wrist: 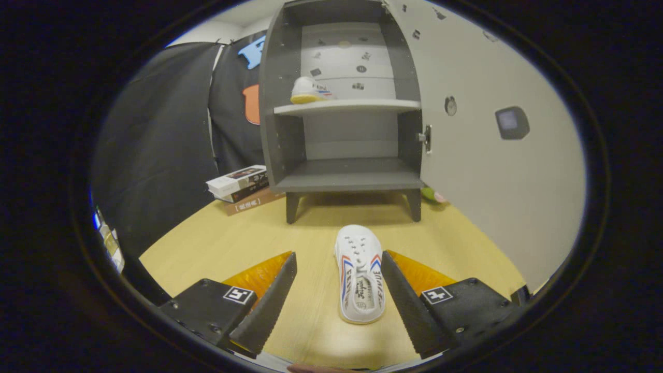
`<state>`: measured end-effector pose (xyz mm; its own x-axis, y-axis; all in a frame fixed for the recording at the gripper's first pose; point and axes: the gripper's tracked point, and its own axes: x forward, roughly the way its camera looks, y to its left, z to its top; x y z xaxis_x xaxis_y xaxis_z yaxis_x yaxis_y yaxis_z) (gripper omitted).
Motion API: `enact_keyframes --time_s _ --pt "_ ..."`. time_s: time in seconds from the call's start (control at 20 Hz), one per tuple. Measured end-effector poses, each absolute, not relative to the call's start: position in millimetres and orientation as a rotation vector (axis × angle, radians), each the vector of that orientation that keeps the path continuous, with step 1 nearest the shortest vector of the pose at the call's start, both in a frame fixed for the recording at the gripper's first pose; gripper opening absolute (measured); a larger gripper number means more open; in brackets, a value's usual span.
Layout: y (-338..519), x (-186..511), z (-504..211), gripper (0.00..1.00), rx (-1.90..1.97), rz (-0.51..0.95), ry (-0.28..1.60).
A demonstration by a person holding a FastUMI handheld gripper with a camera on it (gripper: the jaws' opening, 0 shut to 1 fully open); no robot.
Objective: Open the shoe cabinet door, grab the shoes and put them into the shoe cabinet, then close the shoe cabinet door.
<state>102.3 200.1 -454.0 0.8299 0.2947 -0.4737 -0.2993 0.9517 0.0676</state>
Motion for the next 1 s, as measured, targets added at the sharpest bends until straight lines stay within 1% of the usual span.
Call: enact_keyframes --time_s 0.15,0.25,0.3,0.35,0.4,0.55,0.6,0.7,0.75,0.85,0.9,1.0 --pt "206.5 120.5 -485.7 1.00 0.023 0.266 0.568" --pt "206.6 125.2 -502.5 0.93 0.053 0.239 0.607" --pt "206.4 128.1 -511.2 0.88 0.057 0.221 0.627" --pt "210.1 129.5 -516.4 0.86 0.059 0.223 0.637" --pt "211.6 131.4 -520.5 0.81 0.051 0.227 0.652" --pt "210.9 146.4 -531.1 0.74 0.123 0.196 0.674" --pt "200.5 154.9 -531.9 0.60 0.142 0.160 0.674" --pt "208.3 164.4 -533.3 0.32 0.177 0.175 0.643" --pt "208.3 164.1 -537.0 0.31 0.183 0.203 0.623" --pt "203.4 161.5 -535.3 0.19 0.206 0.217 0.587" --pt "200.1 161.5 -531.9 0.11 0.194 0.197 0.563" --pt "195.3 166.7 -527.2 0.08 0.154 0.168 0.502"
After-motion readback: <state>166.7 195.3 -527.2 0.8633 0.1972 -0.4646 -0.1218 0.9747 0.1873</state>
